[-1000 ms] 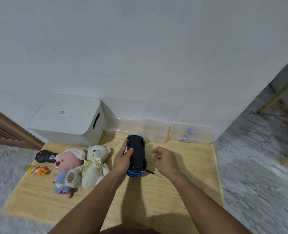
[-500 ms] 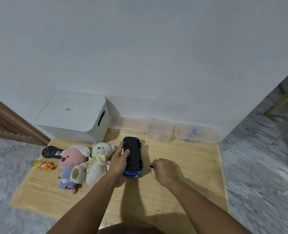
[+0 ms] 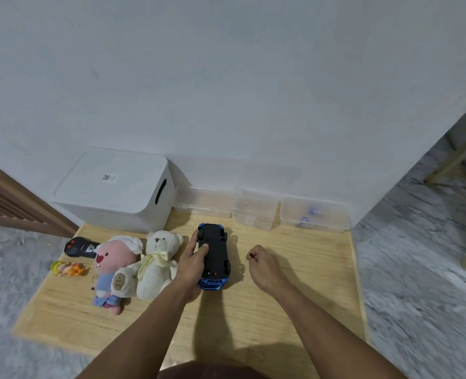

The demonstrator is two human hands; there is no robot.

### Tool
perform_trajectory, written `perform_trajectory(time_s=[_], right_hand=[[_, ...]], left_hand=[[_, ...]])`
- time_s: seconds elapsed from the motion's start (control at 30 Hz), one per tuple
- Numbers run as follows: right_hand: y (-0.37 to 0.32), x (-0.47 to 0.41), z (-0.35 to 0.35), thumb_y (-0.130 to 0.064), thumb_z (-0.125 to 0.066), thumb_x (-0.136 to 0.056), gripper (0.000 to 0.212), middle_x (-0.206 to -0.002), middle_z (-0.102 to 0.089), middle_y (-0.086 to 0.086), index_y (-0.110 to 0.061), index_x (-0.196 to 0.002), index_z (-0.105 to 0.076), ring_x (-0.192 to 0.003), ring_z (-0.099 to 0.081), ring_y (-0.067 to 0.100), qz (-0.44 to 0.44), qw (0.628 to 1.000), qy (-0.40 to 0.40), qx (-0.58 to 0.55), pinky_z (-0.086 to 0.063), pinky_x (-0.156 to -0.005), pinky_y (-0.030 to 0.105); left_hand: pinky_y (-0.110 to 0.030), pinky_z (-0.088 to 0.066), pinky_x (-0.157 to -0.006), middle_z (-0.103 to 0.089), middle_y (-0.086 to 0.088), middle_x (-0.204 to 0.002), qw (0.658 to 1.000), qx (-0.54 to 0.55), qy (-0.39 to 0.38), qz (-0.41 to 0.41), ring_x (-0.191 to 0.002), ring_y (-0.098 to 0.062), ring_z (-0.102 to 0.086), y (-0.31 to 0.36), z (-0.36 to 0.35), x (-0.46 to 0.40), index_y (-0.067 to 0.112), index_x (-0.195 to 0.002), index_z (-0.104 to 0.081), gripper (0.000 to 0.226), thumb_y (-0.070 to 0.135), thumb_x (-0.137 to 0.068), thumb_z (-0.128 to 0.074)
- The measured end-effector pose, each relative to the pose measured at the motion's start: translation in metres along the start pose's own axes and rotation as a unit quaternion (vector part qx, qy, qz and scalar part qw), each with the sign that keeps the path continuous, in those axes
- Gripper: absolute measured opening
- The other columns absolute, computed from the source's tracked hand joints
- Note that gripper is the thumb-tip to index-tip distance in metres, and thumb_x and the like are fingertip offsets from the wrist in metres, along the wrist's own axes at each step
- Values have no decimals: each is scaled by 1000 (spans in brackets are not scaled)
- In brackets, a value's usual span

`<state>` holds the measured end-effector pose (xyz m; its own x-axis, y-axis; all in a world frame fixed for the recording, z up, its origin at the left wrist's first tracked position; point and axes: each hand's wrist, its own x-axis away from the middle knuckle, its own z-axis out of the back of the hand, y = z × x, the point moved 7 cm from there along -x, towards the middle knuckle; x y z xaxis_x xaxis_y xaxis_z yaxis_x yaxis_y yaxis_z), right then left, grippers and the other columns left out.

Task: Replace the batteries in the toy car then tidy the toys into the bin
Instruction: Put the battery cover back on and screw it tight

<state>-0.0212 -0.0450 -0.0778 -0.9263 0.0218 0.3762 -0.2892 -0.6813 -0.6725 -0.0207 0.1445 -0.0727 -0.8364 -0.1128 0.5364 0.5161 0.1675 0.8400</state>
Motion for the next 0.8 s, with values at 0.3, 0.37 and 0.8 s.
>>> perform_trajectory(time_s=[0.3, 0.37, 0.8], right_hand=[[3, 9, -18, -8, -55, -84, 18, -75, -62, 3, -16, -71, -65, -74, -57, 24, 49, 988, -33, 142, -41, -60, 30], [3, 8, -19, -9, -54, -85, 17, -80, -65, 7, -12, -79, -70, -75, -58, 25, 64, 983, -30, 168, -36, -60, 28], [-2, 11, -24, -12, -51, -85, 21, -89, -67, 6, -14, -89, -71, -84, -62, 26, 120, 959, -6, 255, -45, -65, 32]], left_hand=[[-56, -55, -86, -66, -6, -114, 1000, 6, -9, 17, -101, -33, -67, -6, -3, 4, 42, -144, -37, 53, 14, -100, -47], [-57, -54, -87, -64, -6, -118, 1000, -1, -15, 20, -103, -34, -66, -8, -4, 2, 47, -144, -34, 56, 14, -100, -46], [-59, -54, -86, -66, -10, -120, 999, 7, -22, 24, -104, -37, -66, -11, -5, -2, 51, -142, -34, 57, 15, -100, -45]])
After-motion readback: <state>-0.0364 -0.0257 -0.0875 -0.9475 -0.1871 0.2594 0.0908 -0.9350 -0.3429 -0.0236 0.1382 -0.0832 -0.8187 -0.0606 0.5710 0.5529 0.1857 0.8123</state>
